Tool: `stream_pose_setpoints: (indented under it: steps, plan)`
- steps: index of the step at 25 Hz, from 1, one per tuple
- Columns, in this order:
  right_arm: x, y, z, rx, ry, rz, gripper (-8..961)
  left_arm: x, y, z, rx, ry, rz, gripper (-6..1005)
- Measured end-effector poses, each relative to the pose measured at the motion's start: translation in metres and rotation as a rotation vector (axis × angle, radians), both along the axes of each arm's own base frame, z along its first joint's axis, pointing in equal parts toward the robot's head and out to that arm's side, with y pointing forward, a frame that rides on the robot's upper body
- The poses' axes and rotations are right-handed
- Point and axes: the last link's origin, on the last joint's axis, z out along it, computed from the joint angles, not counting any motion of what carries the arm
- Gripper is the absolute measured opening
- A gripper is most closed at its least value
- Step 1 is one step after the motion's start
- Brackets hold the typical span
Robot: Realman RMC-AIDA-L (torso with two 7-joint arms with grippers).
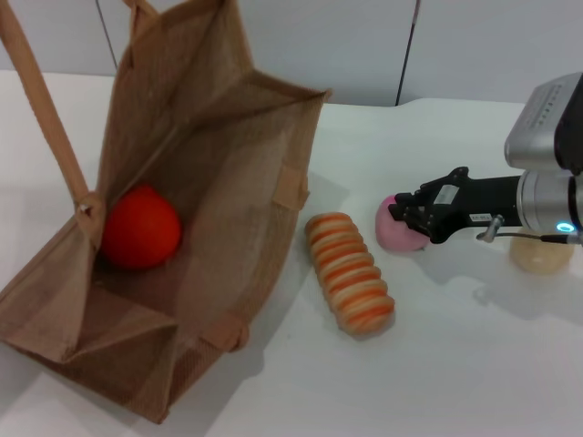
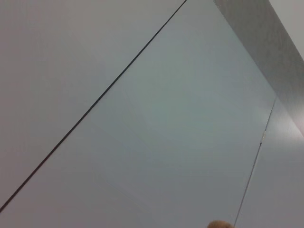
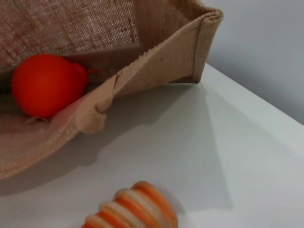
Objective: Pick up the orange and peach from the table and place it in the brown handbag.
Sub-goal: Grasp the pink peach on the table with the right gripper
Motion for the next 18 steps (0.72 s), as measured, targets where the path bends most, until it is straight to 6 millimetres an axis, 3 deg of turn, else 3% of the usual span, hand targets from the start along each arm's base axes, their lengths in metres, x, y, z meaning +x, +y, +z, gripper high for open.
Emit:
stream_pose_setpoints:
  steps: [13, 18]
  plan:
    - [-0.011, -0.001, 0.027, 0.019, 0.136, 0.049, 83, 0.004, 0.008, -0.006, -0.046, 0.024, 0.008, 121]
    - [-0.028, -0.01, 0.04, -0.038, 0.231, 0.136, 56, 0.009, 0.015, -0.012, -0.077, 0.042, 0.003, 121]
